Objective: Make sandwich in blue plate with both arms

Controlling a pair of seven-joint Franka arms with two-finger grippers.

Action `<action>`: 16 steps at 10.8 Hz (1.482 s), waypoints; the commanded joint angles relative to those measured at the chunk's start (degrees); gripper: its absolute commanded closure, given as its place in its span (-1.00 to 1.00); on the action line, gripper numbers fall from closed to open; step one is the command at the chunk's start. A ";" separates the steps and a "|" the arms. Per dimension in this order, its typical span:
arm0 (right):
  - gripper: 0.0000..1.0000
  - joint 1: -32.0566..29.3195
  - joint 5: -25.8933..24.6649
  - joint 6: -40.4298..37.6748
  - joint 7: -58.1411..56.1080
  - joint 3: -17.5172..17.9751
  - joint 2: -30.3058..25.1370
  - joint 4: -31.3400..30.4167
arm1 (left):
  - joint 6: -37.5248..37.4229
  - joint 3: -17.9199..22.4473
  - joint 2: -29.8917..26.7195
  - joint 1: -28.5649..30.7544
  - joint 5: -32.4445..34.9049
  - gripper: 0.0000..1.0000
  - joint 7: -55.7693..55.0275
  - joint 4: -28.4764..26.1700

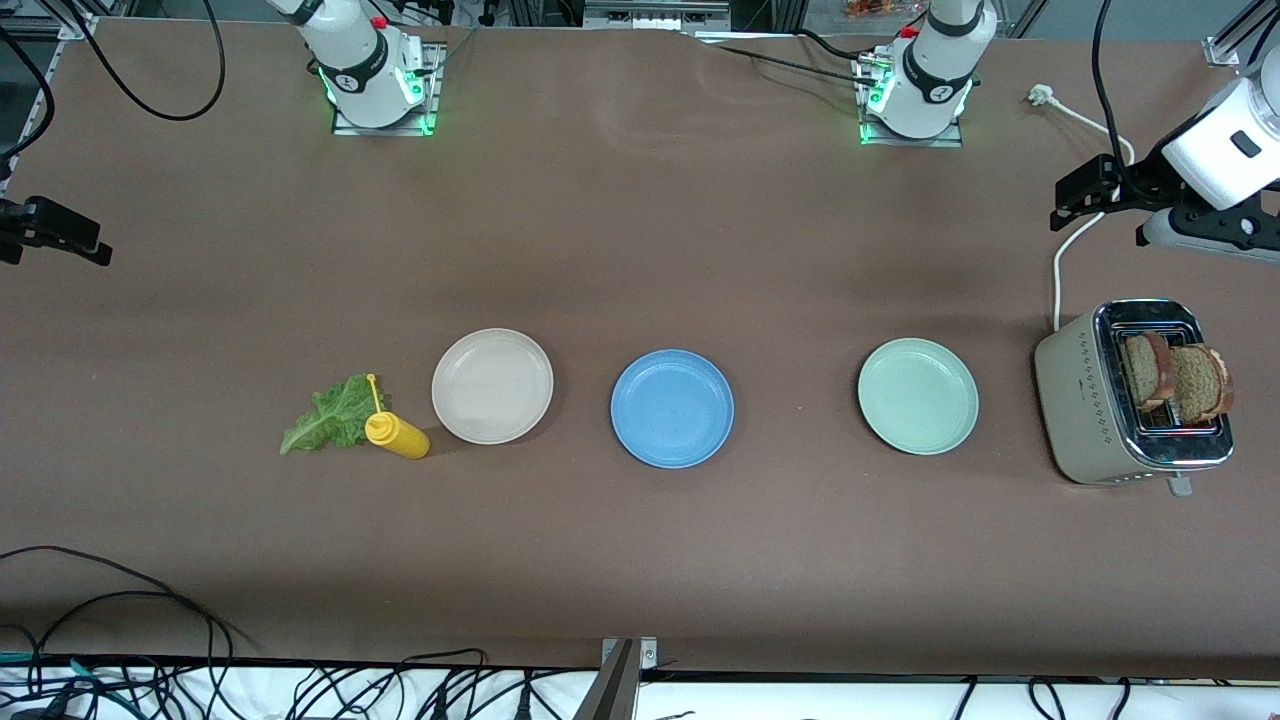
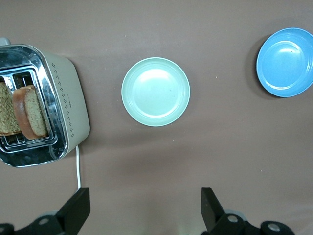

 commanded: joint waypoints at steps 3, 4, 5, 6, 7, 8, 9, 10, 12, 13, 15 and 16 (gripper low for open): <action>-1.00 -0.12 0.27 -1.03 -0.90 0.05 -0.44 0.39 | -1.00 0.06 1.44 0.32 0.02 -1.00 1.22 1.30; -1.00 -0.12 0.27 -1.02 -0.90 0.05 -0.44 0.48 | -1.00 0.06 1.61 0.23 0.02 -1.00 1.04 1.39; -1.00 -0.12 0.27 -1.02 -0.90 0.05 -0.44 0.48 | -1.00 0.06 1.62 0.23 -0.07 -1.00 1.04 1.39; -1.00 -0.12 0.27 -1.02 -0.90 0.05 -0.44 0.48 | -0.91 -0.03 1.70 0.14 -0.07 -1.00 1.04 1.39; -1.00 -0.12 0.27 -1.02 -0.90 0.05 -0.44 0.48 | -0.91 -0.03 1.70 0.14 -0.07 -1.00 1.04 1.39; -1.00 -0.12 0.27 -1.02 -0.90 0.14 -0.44 0.48 | -0.91 0.06 1.70 0.23 -0.07 -1.00 1.04 1.39; -1.00 -0.12 0.27 -1.02 -0.90 0.14 -0.44 0.48 | -0.91 -0.03 1.70 0.23 -0.07 -1.00 1.04 1.39; -1.00 -0.12 0.27 -1.02 -0.90 0.14 -0.44 0.39 | -1.00 -0.03 1.62 0.23 -0.07 -1.00 1.04 1.39; -1.00 -0.12 0.27 -1.02 -0.90 0.14 -0.44 0.39 | -1.00 0.06 1.62 0.32 -0.07 -1.00 1.13 1.39; -1.00 -0.12 0.27 -1.02 -0.90 0.14 -0.44 0.39 | -1.08 0.06 1.62 0.93 -0.07 -1.00 1.13 1.39; -1.00 -0.12 0.27 -1.02 -0.90 0.14 -0.44 0.39 | -1.17 0.14 1.53 1.11 -0.16 -1.00 1.04 1.39; -1.00 -0.12 0.27 -1.02 -0.90 0.14 -0.44 0.39 | -1.26 0.06 1.53 1.20 -0.16 -1.00 1.04 1.39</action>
